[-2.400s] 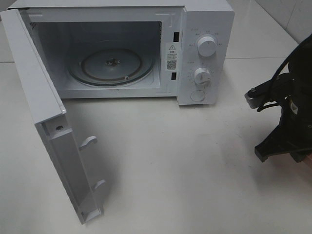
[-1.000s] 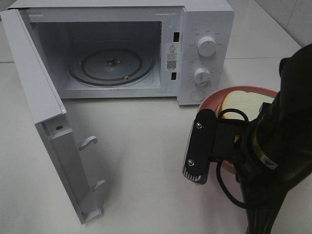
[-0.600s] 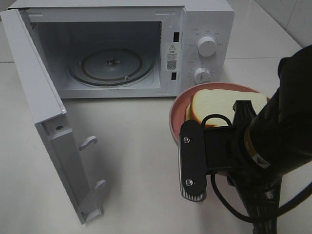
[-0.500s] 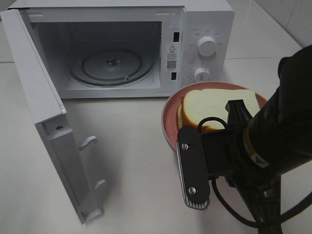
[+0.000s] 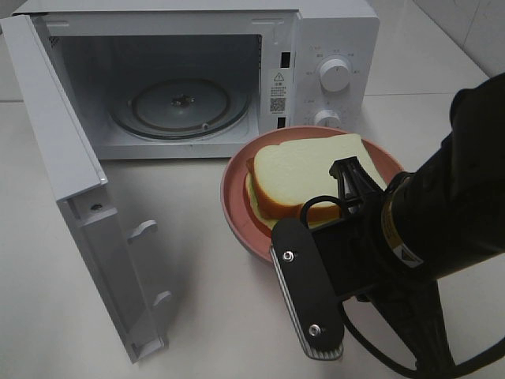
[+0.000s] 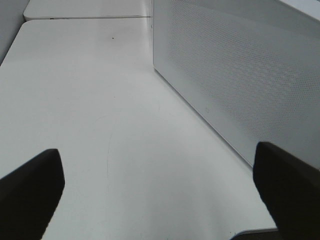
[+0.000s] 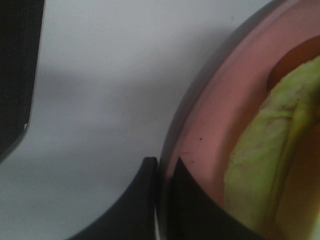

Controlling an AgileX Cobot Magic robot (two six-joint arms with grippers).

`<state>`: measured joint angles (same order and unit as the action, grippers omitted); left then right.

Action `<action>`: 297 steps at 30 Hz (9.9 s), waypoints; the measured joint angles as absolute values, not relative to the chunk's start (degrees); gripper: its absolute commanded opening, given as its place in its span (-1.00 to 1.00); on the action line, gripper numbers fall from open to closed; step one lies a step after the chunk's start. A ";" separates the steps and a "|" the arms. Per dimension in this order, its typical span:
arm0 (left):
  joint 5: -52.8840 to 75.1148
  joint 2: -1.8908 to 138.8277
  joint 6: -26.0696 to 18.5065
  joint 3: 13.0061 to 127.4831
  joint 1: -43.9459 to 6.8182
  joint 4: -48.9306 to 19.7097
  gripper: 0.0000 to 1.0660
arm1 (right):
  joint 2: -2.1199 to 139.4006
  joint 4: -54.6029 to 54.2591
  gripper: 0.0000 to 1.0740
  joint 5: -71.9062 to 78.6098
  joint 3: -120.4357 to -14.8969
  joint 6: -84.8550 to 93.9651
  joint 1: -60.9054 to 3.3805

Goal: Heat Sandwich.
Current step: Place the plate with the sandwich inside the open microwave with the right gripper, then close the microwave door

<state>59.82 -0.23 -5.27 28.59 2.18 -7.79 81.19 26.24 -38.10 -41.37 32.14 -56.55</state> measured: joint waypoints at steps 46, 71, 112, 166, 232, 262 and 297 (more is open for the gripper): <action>59.82 -0.23 -5.27 28.59 2.18 -7.79 0.82 | 92.82 7.39 -1.00 -28.76 -50.08 79.70 -42.57; 59.82 -0.23 -5.27 28.59 2.18 -7.79 0.82 | 100.50 11.29 -1.00 -27.79 -61.08 79.76 -42.57; 59.82 -0.23 -5.27 28.59 2.18 -7.79 0.82 | 115.34 8.19 -1.00 -32.20 -80.10 81.53 -42.57; 59.82 -0.23 -5.27 28.59 2.18 -7.79 0.82 | 139.74 8.25 -0.97 -49.68 -124.39 72.36 -39.99; 59.82 -0.23 -5.27 28.59 2.18 -7.79 0.82 | 113.39 14.44 0.42 -26.76 -82.62 49.62 -41.25; 59.82 -0.23 -5.27 28.59 2.18 -7.79 0.82 | 82.62 14.50 0.42 -19.82 -46.93 27.79 -41.25; 59.82 -0.23 -5.27 28.59 2.18 -7.79 0.82 | 43.09 14.04 0.42 -61.25 -38.50 -6.93 -41.25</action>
